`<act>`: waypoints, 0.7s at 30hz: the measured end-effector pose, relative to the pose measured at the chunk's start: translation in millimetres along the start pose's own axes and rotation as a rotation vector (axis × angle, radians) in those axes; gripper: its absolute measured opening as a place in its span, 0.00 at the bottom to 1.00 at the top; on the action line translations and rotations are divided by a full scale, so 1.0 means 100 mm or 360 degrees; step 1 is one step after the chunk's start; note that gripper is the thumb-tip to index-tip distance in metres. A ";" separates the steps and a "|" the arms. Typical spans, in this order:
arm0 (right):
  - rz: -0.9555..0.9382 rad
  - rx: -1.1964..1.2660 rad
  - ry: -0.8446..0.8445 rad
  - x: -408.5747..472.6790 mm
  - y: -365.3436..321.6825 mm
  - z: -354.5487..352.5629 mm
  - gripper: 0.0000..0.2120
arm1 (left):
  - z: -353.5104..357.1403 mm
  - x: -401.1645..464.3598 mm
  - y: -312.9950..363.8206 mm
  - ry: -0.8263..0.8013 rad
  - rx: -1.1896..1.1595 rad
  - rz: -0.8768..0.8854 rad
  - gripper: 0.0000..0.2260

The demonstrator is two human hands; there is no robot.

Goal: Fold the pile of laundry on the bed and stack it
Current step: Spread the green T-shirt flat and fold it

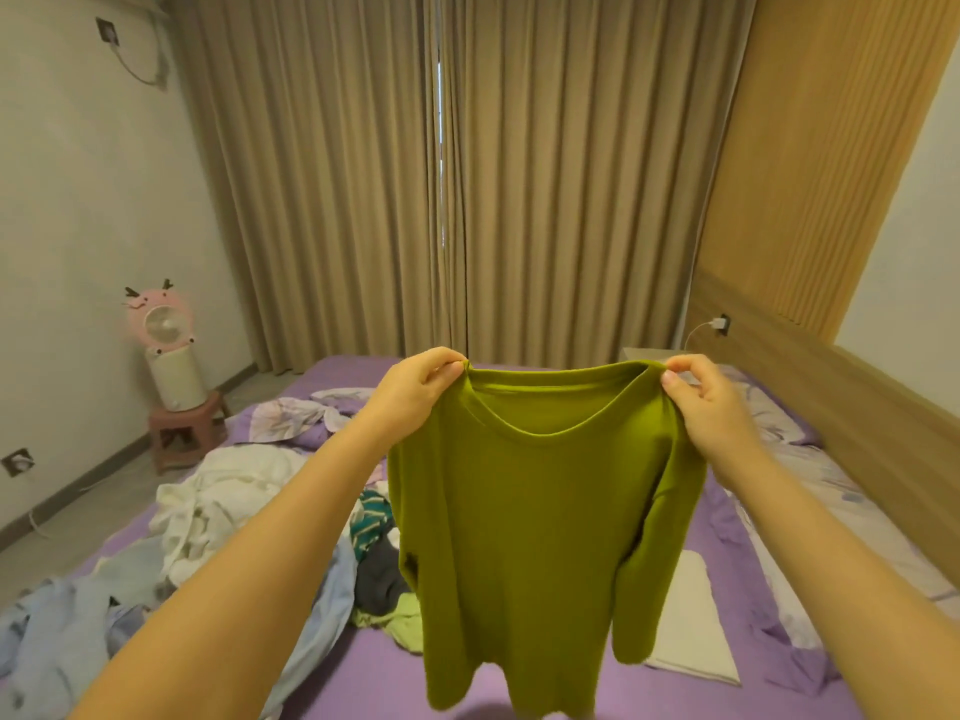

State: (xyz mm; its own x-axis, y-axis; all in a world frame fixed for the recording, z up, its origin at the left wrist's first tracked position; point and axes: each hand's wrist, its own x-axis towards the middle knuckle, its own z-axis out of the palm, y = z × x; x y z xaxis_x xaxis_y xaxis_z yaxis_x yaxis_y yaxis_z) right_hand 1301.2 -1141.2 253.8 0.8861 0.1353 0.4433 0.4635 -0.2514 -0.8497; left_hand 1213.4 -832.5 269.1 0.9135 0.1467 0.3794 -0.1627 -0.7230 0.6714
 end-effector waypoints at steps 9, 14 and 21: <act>0.0048 -0.0342 -0.0269 -0.20 0.62 0.13 0.03 | 0.29 -0.42 -0.34 -0.0234 0.0285 -0.0366 0.19; 0.0521 -0.0278 -0.0714 -0.51 0.82 0.17 0.06 | 0.47 -0.68 -0.58 -0.0791 0.0617 -0.0694 0.11; 0.0605 -0.0379 -0.0706 -1.02 0.71 0.24 0.06 | 0.64 -1.08 -0.71 -0.0638 0.0422 -0.0536 0.06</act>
State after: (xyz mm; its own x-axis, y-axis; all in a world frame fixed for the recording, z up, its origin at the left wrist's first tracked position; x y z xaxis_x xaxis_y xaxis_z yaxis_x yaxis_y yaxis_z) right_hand 1244.1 -1150.2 141.5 0.9269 0.3666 -0.0809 0.1501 -0.5593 -0.8152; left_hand 1150.0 -840.2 140.4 0.9769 0.1681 -0.1321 0.2124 -0.8327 0.5114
